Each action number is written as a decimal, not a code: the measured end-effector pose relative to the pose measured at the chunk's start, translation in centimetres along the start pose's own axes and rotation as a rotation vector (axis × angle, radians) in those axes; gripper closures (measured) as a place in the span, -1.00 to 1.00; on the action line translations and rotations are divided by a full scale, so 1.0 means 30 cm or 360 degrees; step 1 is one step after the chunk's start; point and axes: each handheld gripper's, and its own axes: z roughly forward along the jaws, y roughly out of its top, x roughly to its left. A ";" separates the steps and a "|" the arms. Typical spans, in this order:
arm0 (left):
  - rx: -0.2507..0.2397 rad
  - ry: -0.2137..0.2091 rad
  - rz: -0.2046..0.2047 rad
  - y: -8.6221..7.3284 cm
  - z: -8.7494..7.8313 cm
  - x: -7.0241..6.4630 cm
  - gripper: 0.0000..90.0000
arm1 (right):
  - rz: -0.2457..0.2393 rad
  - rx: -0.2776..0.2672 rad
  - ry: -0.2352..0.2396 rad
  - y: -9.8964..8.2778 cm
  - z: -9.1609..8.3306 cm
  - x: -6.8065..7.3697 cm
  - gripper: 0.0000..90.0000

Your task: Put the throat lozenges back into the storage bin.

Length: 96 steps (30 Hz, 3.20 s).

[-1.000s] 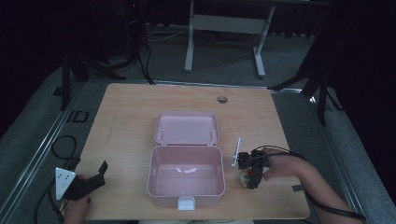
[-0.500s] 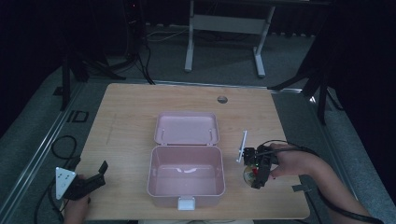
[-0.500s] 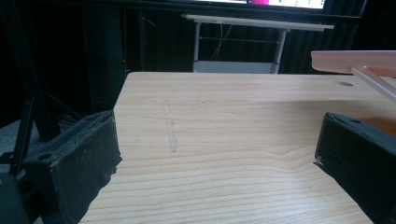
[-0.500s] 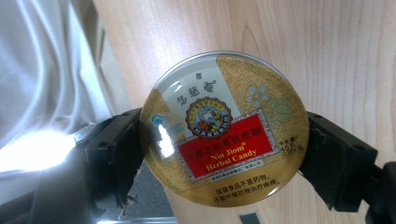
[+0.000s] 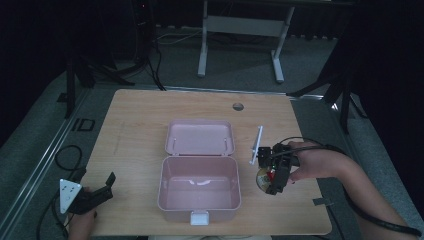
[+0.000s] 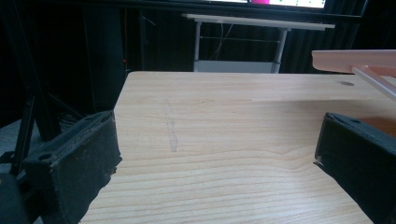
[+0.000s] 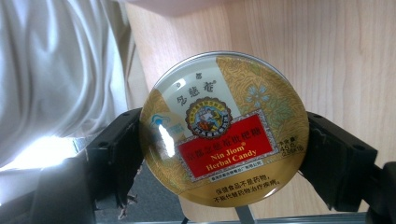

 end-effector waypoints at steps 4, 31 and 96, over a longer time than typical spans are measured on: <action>-0.0001 -0.0003 -0.0001 0.000 0.000 0.001 -0.99 | -0.0044 0.0000 0.0010 0.044 -0.032 0.017 -0.55; -0.0008 -0.0016 -0.0001 -0.001 -0.002 0.002 -0.99 | -0.0340 -0.0024 0.0047 0.344 0.044 0.063 -0.55; -0.0007 -0.0029 0.0002 -0.001 -0.001 0.002 -0.99 | -0.0363 0.0232 0.0134 0.446 0.440 -0.021 -0.63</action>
